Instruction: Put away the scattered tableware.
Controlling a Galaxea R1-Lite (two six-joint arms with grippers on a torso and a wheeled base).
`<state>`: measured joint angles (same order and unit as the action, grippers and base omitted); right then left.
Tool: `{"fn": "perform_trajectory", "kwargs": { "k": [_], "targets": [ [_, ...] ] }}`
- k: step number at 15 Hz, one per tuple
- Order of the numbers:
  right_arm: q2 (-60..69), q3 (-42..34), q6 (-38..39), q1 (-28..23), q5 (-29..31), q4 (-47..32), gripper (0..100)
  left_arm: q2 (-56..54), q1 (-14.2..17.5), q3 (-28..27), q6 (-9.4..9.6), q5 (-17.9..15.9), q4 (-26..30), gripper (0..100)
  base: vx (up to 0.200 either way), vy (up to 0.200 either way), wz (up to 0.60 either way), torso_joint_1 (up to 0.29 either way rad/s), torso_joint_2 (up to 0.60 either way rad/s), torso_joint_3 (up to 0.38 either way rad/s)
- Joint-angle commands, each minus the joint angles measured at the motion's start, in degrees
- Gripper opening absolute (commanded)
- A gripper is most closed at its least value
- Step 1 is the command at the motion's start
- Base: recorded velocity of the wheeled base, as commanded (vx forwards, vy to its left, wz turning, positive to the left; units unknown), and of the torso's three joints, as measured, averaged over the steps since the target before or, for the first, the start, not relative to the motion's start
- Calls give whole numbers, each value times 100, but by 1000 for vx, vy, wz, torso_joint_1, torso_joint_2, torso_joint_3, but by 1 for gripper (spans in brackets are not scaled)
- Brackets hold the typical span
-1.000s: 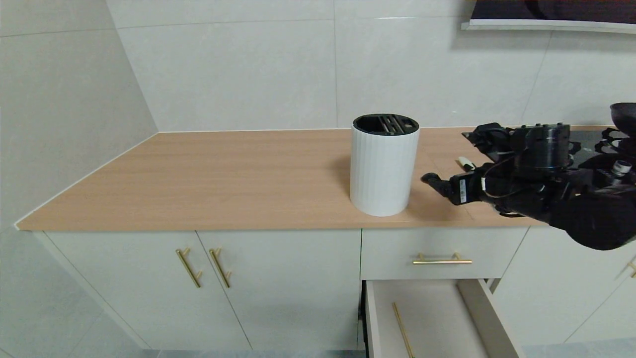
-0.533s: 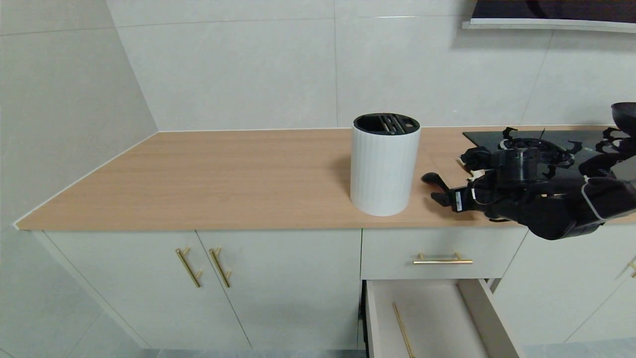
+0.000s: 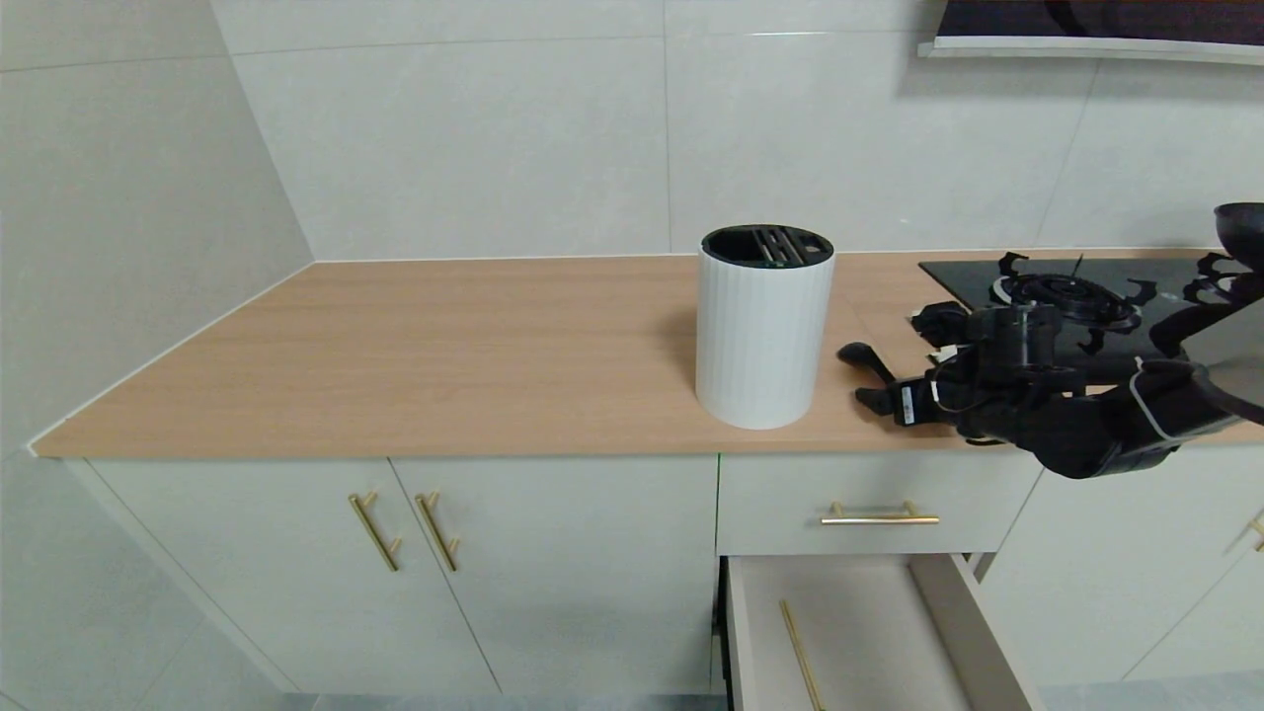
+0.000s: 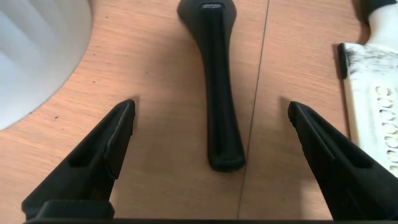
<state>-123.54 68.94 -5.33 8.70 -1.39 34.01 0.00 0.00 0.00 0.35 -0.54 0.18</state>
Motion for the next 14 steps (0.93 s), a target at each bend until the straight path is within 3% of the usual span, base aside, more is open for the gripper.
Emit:
{"fn": "perform_trajectory", "kwargs": {
  "k": [1,2,11,14],
  "targets": [
    [-3,32,5,-9,-2,0,100,0,0,0,0,-8,-1,100,0,0,0,0,0,0],
    [-3,32,5,-9,-2,-9,0,0,0,0,0,1,-1,100,0,0,0,0,0,0],
    [14,85,137,-9,7,-88,0,0,0,0,0,1,-1,100,0,0,0,0,0,0],
    [533,102,709,17,-10,-791,0,0,0,0,0,1,-1,100,0,0,0,0,0,0]
  ]
}}
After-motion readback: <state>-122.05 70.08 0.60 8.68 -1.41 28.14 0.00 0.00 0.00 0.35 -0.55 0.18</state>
